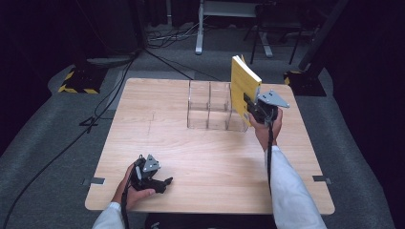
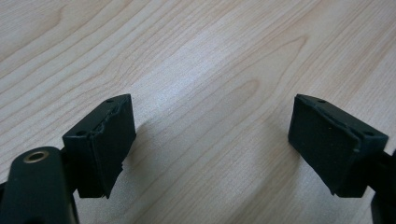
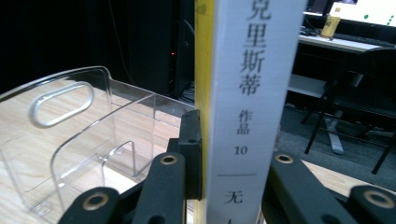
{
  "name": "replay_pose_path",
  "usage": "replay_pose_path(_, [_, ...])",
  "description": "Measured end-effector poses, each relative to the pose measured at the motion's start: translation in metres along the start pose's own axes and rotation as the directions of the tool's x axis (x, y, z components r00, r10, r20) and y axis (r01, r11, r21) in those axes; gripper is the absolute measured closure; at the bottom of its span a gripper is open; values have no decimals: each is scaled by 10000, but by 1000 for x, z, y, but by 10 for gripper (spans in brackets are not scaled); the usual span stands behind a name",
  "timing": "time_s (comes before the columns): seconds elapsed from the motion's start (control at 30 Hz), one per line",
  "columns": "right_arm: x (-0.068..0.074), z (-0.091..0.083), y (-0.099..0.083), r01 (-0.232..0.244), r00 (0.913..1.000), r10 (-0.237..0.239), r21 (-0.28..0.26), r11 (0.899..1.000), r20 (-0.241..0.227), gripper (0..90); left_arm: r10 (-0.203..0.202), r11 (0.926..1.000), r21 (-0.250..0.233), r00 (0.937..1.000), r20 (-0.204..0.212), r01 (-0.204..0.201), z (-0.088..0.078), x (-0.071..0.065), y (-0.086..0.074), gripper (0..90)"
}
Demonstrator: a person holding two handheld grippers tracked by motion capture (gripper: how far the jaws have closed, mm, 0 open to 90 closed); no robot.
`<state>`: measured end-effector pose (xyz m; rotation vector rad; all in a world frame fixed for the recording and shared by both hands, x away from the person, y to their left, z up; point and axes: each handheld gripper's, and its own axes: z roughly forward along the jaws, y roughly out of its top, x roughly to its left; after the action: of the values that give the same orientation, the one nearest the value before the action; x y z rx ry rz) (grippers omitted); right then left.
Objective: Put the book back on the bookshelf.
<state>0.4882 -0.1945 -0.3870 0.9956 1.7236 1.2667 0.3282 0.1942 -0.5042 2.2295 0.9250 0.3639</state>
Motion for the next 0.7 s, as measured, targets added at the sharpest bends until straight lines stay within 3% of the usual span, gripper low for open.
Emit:
replay_pose_path(0.27, [4, 17, -10, 5, 10000, -5, 216, 9998, 18, 761, -3, 10000, 0, 10000, 2, 3, 0, 0, 0, 154])
replay_pose_path(0.7, [4, 30, -22, -184, 9998, 179, 422, 9989, 123, 760, -68, 10000, -14, 10000, 71, 68, 0, -1, 0, 155])
